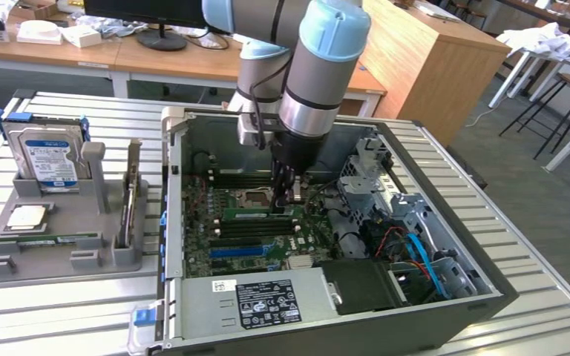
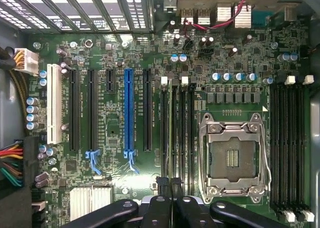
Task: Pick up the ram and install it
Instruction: 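Insert the ram into the slot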
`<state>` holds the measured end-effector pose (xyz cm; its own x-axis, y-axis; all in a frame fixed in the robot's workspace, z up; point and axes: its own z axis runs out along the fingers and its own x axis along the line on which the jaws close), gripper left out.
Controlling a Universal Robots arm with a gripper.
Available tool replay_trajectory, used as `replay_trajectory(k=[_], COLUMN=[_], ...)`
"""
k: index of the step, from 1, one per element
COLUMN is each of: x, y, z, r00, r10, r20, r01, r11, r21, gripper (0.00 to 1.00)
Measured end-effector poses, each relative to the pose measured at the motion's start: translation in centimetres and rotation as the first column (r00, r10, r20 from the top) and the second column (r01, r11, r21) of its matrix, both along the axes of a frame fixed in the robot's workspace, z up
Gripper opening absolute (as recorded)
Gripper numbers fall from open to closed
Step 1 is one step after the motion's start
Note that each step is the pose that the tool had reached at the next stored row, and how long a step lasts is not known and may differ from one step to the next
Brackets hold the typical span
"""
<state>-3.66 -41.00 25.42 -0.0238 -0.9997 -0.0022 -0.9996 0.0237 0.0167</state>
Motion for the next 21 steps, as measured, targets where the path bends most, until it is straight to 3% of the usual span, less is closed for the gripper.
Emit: replay_trajectory(k=[8, 21], x=[0.0, 0.0], y=[0.0, 0.0], z=[-0.57, -0.6], r00=[1.0, 1.0], r10=[0.0, 0.005], r20=[0.0, 0.0004], r01=[0.0, -0.005], r11=[1.0, 1.0], r21=[0.0001, 0.0001], gripper=[0.12, 0.12])
